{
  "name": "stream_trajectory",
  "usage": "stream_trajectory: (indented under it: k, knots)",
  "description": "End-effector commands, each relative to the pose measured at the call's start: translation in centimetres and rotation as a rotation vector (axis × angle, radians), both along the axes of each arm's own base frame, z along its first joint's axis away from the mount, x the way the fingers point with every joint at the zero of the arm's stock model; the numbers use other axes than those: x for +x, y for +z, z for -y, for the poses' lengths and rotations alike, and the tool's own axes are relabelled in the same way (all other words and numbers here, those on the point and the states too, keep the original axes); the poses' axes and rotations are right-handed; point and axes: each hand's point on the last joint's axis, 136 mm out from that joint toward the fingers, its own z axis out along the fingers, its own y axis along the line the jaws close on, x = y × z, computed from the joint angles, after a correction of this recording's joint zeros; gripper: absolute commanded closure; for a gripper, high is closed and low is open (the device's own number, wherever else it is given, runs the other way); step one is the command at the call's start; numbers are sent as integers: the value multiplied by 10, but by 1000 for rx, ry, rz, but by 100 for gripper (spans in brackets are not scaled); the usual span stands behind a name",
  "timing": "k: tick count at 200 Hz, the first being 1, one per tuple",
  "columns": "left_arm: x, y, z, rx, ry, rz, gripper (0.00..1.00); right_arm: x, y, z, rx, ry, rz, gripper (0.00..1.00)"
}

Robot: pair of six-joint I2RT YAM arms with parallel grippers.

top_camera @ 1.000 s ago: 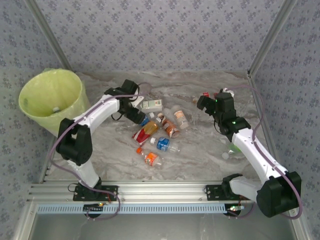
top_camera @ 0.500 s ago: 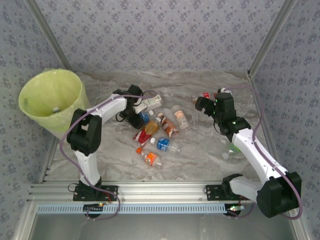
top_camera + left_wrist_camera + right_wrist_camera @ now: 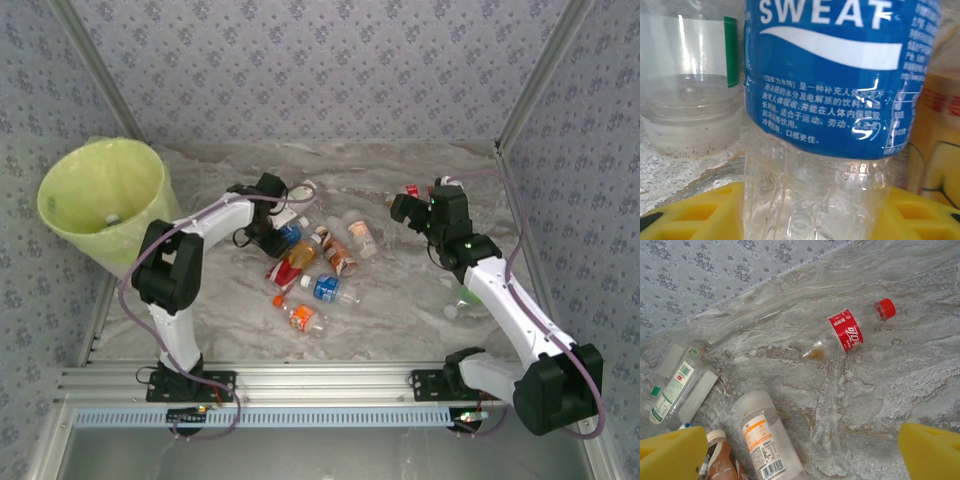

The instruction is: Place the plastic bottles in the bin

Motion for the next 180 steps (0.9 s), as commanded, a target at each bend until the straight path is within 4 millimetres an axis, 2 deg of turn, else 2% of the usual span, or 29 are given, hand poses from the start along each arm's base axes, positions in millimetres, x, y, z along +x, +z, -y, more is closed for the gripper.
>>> stream_trajectory:
  k: [1,41,89,135,160,180]
  knots:
    - [-8,27,15,-93,-32,47,47,0,11,-1,-5,11,20,0]
    - [-16,62,24,-177,-55,124,50,2,12,-2,-8,12,22,0]
    - [-12,97,30,-272,-49,250,55,5,12,-8,-1,40,23,0]
    - [-13,136,36,-445,-23,357,59,-7,42,-60,2,319,205,0]
    - [-10,160,29,-527,36,431,59,-18,54,-85,-36,438,267,0]
    - [-7,184,18,-602,101,485,60,-22,60,-94,-66,465,295,0]
